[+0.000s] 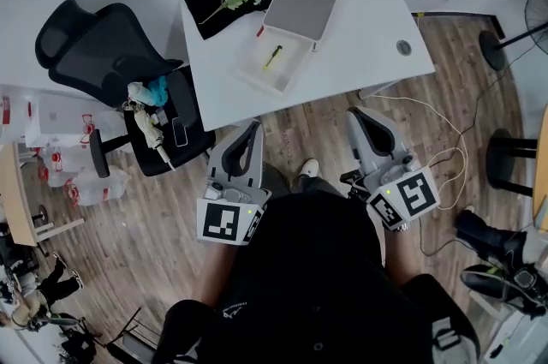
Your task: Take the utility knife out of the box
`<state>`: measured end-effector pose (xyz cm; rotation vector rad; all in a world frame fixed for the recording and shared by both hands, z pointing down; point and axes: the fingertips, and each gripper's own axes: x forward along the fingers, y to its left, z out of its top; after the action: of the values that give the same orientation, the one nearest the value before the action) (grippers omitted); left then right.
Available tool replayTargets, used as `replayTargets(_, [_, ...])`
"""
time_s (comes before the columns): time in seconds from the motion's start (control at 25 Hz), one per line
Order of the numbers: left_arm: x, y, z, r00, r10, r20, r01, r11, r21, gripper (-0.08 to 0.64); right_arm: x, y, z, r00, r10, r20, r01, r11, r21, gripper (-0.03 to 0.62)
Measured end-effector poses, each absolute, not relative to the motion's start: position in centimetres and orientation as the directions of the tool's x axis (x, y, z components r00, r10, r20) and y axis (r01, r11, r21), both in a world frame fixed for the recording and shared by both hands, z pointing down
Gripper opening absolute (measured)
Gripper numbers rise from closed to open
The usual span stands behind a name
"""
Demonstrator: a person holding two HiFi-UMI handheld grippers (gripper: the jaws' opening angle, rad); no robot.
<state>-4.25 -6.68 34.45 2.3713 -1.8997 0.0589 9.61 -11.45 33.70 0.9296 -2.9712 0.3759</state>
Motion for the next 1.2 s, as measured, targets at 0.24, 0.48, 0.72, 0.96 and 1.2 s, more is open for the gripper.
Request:
replayTargets(0.24, [-4.9,-9.7,36.1,0.249,-0.961,0.12,-0.968,-0.245,0.048,0.005,9.1,-13.0,34.4,-0.809,-0.579,0.101,-0.585,0.778,-0.229,0.004])
replayTargets(0.48, [-6.8,-13.9,38.1,0.328,-0.931,0.161,-0.945,-0.323,0.056,0.005,7.8,-15.9,35.0,-0.752,-0.646,0.132,-0.658,0.72,-0.221,0.003])
replayTargets(0.72, [-9.3,-18.8,39.7,0.416,-0.888,0.194,-0.909,-0.413,0.057,0.005,5.9,-18.8,34.6,-0.677,-0.721,0.144,-0.732,0.643,-0.224,0.004])
replayTargets(0.96, [-11.5,-22.1,43.2,0.464,-0.844,0.271,-0.883,-0.464,0.065,0.005,3.4,-20.6,35.0,-0.627,-0.762,0.162,-0.776,0.592,-0.219,0.004])
replayTargets(1.2, [-12.5,-24.5,46.6,0.498,-0.802,0.329,-0.862,-0.498,0.091,0.005,1.3,-21.5,35.7,-0.59,-0.787,0.183,-0.805,0.554,-0.214,0.005])
